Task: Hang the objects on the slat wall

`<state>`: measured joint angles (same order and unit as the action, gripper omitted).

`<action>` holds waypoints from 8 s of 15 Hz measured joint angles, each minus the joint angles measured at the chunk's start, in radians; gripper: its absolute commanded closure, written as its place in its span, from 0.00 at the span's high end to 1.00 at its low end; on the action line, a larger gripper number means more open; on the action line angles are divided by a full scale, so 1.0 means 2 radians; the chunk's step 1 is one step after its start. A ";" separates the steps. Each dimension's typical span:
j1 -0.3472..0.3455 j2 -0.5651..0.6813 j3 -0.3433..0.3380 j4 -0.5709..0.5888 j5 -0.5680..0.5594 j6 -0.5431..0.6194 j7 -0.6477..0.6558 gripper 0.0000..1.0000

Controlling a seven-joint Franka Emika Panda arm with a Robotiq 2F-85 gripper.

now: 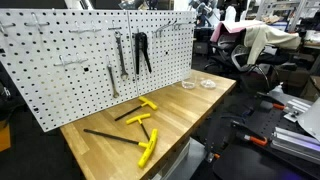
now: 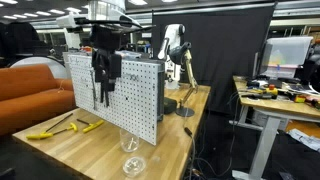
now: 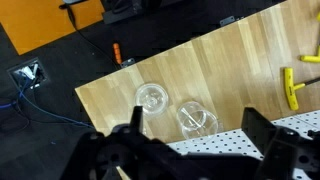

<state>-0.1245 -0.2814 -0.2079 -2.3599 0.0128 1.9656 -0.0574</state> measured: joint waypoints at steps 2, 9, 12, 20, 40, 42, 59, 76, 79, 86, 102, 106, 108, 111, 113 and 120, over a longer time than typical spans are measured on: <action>0.000 0.000 0.000 0.000 0.000 0.000 0.000 1.00; 0.038 -0.012 0.045 -0.018 0.002 -0.028 -0.029 1.00; 0.040 -0.015 0.046 -0.020 0.002 -0.030 -0.040 1.00; 0.042 -0.014 0.050 -0.021 0.001 -0.029 -0.046 1.00; 0.178 -0.056 0.170 -0.120 0.004 0.010 -0.083 1.00; 0.198 -0.042 0.186 -0.117 0.021 0.040 -0.080 1.00; 0.276 0.098 0.275 -0.019 0.028 0.178 -0.072 1.00; 0.277 0.191 0.292 0.029 -0.128 0.234 0.102 1.00; 0.277 0.193 0.292 0.032 -0.128 0.234 0.104 1.00; 0.277 0.197 0.292 0.032 -0.123 0.238 0.104 1.00; 0.290 0.358 0.275 0.087 -0.124 0.324 0.100 1.00; 0.301 0.372 0.260 0.096 -0.129 0.324 0.096 1.00; 0.302 0.372 0.259 0.097 -0.129 0.324 0.096 1.00; 0.303 0.372 0.259 0.097 -0.129 0.324 0.096 1.00; 0.303 0.372 0.259 0.097 -0.128 0.323 0.096 1.00; 0.315 0.397 0.247 0.113 -0.127 0.323 0.115 1.00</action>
<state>0.5056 0.5128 0.2868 -2.1339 -0.2416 2.6113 0.1718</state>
